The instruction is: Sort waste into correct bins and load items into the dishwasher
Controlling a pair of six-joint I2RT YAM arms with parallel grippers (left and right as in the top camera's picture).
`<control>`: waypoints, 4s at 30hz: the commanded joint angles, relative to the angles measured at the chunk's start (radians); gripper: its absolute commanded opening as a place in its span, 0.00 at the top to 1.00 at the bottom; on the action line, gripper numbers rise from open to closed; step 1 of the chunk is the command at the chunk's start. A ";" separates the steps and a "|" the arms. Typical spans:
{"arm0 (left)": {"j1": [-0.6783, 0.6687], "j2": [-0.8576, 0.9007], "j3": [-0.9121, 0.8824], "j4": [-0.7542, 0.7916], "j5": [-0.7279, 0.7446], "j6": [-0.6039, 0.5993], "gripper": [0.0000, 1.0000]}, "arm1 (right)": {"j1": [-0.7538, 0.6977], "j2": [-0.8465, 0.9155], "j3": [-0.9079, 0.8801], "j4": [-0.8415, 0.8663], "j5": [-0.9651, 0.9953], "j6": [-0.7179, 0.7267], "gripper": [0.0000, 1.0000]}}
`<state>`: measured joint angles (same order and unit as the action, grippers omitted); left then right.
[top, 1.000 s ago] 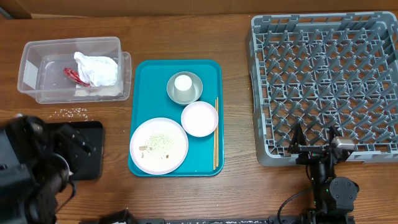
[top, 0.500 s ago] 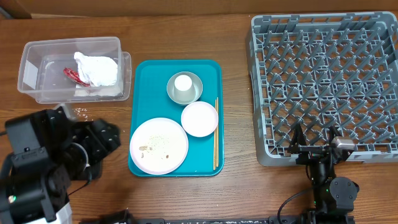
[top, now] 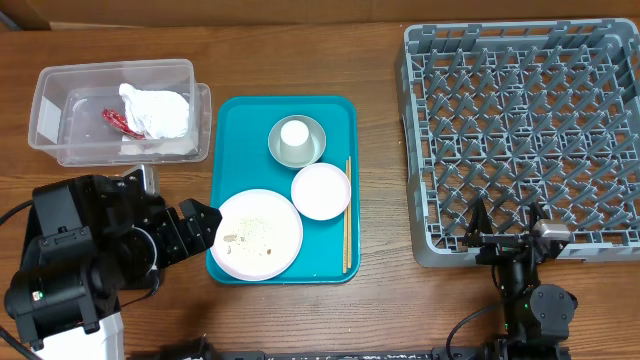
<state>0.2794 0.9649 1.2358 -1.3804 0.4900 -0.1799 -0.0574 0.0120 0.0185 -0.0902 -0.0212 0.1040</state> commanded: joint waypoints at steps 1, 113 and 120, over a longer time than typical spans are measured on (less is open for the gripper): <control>-0.044 -0.006 -0.008 0.015 -0.084 -0.005 0.11 | 0.002 -0.009 -0.010 0.006 0.005 -0.003 0.00; -1.020 0.929 0.043 0.166 -0.769 -0.569 0.96 | 0.002 -0.009 -0.010 0.006 0.005 -0.003 0.00; -1.016 0.929 0.167 -0.013 -0.892 -0.611 0.96 | 0.002 -0.009 -0.010 0.006 0.005 -0.003 0.00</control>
<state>-0.7383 1.8862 1.3304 -1.3403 -0.2893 -0.7433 -0.0574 0.0120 0.0185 -0.0906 -0.0219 0.1040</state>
